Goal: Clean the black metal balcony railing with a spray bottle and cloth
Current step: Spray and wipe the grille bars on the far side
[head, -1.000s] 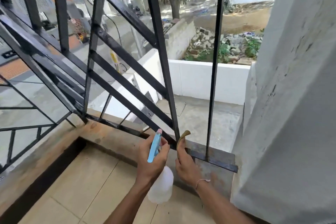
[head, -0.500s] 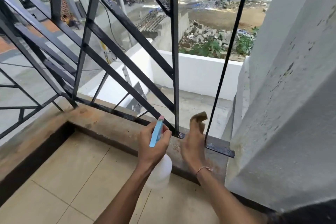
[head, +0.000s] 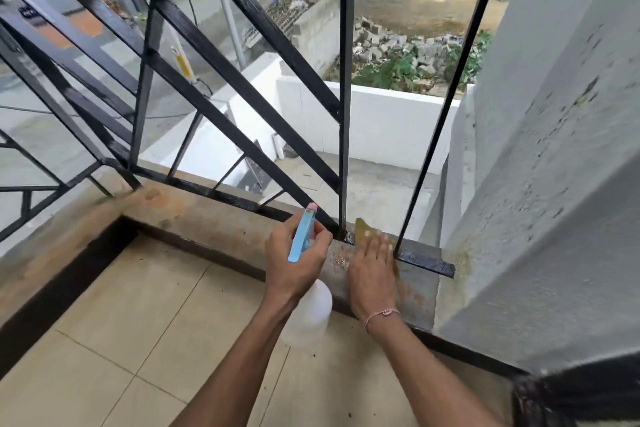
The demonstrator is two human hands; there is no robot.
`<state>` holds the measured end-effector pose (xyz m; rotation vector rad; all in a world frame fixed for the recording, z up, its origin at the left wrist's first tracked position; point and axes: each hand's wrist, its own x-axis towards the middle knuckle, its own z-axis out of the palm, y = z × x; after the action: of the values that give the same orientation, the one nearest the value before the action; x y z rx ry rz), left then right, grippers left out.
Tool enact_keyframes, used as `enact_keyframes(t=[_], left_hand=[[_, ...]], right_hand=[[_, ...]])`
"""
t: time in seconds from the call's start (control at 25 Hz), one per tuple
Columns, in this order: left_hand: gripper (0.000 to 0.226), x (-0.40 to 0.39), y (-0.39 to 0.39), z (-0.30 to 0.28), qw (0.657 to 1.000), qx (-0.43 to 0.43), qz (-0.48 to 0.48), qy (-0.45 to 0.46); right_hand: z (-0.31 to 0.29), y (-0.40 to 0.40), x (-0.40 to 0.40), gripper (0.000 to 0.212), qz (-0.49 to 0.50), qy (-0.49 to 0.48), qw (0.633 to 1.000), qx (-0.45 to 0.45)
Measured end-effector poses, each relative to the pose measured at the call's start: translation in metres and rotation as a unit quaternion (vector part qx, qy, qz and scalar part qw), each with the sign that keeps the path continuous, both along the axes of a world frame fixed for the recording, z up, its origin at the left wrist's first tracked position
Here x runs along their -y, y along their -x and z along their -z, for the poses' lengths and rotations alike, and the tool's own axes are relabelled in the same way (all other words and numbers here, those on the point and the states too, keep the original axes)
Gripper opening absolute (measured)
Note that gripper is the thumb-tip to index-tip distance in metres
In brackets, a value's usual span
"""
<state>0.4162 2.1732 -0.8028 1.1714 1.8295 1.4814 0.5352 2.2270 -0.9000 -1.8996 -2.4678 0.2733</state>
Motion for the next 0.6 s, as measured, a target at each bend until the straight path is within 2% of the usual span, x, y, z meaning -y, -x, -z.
enact_keyframes(t=[0.08,0.2,0.32,0.44,0.52,0.56,0.6], left_hand=[[0.016,-0.001,-0.001,-0.001,1.0,0.012,0.01,0.008],[0.011,0.001,-0.004,-0.003,1.0,0.007,0.02,0.001],[0.008,0.001,-0.003,-0.001,1.0,-0.014,0.024,0.003],[0.013,-0.002,-0.012,0.001,0.998,-0.006,0.06,0.003],[0.013,-0.004,-0.02,0.0,0.998,-0.011,0.069,0.008],[0.012,-0.006,-0.024,0.0,0.997,-0.012,0.075,0.009],[0.011,-0.007,-0.027,0.002,0.997,-0.012,0.08,0.01]], right_hand=[[-0.007,-0.003,0.002,0.065,0.002,0.042,0.999,-0.004],[-0.016,0.014,-0.012,0.06,0.011,0.023,0.999,-0.029],[-0.014,0.014,-0.02,0.061,-0.062,0.011,0.998,-0.027],[-0.014,-0.022,0.005,0.066,-0.121,-0.047,0.991,0.018],[-0.022,-0.034,0.018,0.058,-0.1,-0.041,0.992,-0.06],[-0.026,-0.037,0.02,0.044,-0.037,-0.011,0.99,-0.137],[-0.03,-0.041,0.023,0.028,0.056,0.049,0.971,-0.225]])
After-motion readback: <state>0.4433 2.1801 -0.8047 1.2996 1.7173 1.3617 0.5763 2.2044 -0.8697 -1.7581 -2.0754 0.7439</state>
